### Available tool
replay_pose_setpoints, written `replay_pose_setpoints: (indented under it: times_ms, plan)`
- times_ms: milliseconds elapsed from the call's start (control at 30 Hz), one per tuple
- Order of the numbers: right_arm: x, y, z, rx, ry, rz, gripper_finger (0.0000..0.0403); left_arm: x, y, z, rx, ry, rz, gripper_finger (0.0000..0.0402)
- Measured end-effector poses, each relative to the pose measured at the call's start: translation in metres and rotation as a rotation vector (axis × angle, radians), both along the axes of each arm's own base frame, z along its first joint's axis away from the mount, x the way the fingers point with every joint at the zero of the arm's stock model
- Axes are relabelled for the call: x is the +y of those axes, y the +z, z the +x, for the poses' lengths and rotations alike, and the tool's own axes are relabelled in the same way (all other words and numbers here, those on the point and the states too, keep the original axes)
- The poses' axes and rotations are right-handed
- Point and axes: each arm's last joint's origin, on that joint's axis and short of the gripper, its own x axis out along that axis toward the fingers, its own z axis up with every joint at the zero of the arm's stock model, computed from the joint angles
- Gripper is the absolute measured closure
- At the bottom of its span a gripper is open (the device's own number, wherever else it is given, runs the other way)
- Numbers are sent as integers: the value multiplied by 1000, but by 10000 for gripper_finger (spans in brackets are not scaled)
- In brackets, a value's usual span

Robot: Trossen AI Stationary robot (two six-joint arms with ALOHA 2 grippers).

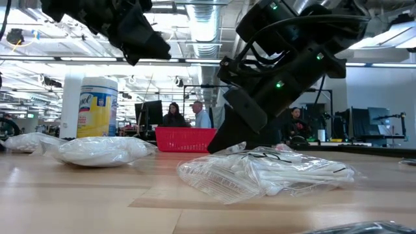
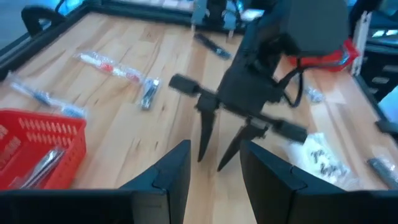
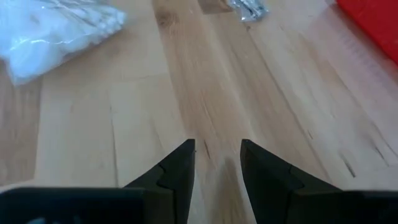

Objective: Pick & Place Travel size toiletries
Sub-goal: Put the comb into the orange basket

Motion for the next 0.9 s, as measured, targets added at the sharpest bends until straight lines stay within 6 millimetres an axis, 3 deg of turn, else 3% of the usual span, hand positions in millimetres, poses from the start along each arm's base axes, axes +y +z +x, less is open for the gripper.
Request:
replay_pose_setpoints:
  times_ms: [300,667,900]
  plan:
    - [12,-4,-9,111,78,50,281,-1,-11,10,22,4,5,271]
    - [11,18,-33,270,69,38,281,-1,-23,21,29,6,9,271]
    - [2,26,-54,349,-175,-78,298,-1,-22,22,13,6,7,271]
